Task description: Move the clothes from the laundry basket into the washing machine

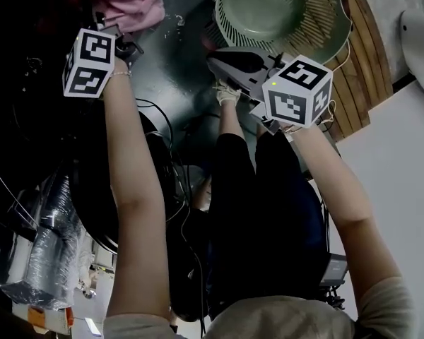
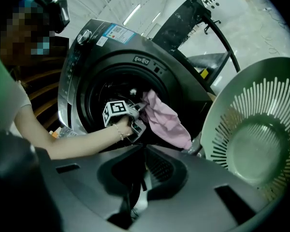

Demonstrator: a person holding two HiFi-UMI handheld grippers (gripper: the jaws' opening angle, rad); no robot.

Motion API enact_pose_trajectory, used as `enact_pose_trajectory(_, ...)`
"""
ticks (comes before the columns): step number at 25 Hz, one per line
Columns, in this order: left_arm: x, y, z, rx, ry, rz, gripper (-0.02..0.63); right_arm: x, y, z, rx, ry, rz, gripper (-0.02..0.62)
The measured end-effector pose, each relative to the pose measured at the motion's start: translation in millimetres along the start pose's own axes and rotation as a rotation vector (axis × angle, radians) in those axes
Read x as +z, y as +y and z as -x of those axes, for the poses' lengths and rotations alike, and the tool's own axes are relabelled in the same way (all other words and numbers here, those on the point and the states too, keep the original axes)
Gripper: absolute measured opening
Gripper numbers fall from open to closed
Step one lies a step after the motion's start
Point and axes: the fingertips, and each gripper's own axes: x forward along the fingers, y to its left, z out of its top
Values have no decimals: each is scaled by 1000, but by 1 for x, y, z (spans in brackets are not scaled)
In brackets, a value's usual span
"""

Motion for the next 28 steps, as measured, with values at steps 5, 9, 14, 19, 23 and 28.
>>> enact_pose_trajectory(5,-63,-19,23,-99,208,-130,352,-2,-1,1,-9,-5,-10,23)
enact_pose_trajectory(9,-113,-22,8,-120,387,-281,353,-5,-5,0,-14,-8,-10,23)
enact_pose_trajectory(14,-114,-21,2,-128,390,-388,97,-8,-8,-4,-30,-11,-16,23)
enact_pose_trajectory(19,-38,-6,16,-41,127,-407,34,-4,-3,-5,-17,-17,-20,23)
enact_pose_trajectory(23,18,12,4,51,-21,-374,35,1,-2,-7,-10,-16,-2,23)
enact_pose_trajectory(28,28,12,-18,74,-64,-302,40,-1,-8,-12,-18,-26,-26,23)
